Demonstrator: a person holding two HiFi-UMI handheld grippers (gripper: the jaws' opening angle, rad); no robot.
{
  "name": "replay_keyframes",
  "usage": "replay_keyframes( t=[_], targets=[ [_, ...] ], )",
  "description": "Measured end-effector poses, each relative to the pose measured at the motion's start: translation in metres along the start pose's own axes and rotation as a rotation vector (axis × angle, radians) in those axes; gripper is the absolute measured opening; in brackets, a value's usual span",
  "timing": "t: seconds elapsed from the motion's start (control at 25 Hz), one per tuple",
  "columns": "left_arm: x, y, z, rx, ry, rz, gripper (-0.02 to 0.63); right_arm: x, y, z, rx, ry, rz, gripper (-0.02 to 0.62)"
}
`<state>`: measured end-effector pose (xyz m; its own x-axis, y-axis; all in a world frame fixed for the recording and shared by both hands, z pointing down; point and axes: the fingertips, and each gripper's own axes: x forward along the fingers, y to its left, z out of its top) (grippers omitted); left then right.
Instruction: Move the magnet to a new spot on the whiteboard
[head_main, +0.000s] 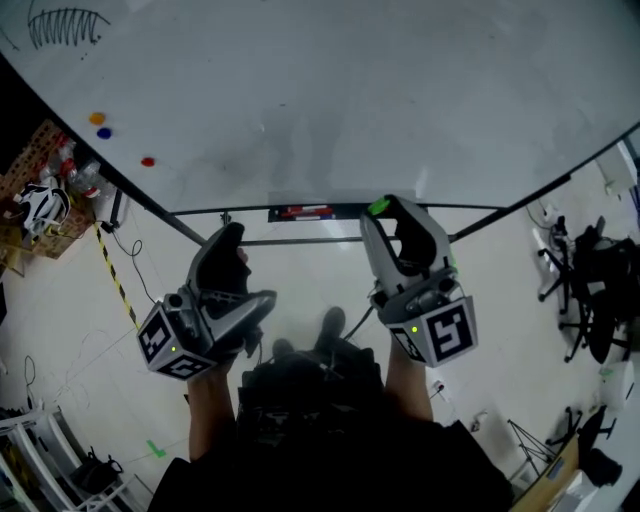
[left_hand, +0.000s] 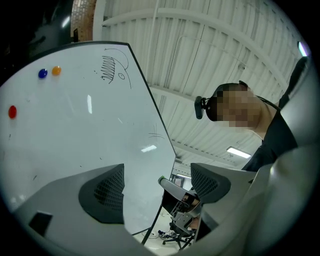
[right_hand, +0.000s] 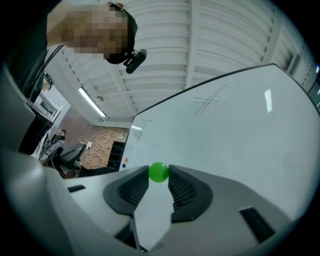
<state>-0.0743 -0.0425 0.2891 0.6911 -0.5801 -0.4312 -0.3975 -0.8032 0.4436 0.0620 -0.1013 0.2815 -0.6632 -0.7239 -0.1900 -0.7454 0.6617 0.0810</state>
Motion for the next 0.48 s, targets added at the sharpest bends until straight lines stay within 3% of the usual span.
replay_keyframes(
  t=[0.12,0.32,0.48],
  targets=[
    [-0.029,-0.010,0.007,-0.025,-0.015,-0.022,0.414,-0.010,0.034,0.004,-0.033,0.033,-0.018,0.149],
    [-0.055,-0.065,-0.005,-0.046,-0.054,-0.070,0.414,-0.067,0.078,0.028,-0.105,0.030,-0.042,0.149],
    [-0.055,-0.056,-0.004,-0.109,-0.061,-0.082,0.414,-0.066,0.079,0.029,-0.119,0.070,-0.060,0.149]
  ],
)
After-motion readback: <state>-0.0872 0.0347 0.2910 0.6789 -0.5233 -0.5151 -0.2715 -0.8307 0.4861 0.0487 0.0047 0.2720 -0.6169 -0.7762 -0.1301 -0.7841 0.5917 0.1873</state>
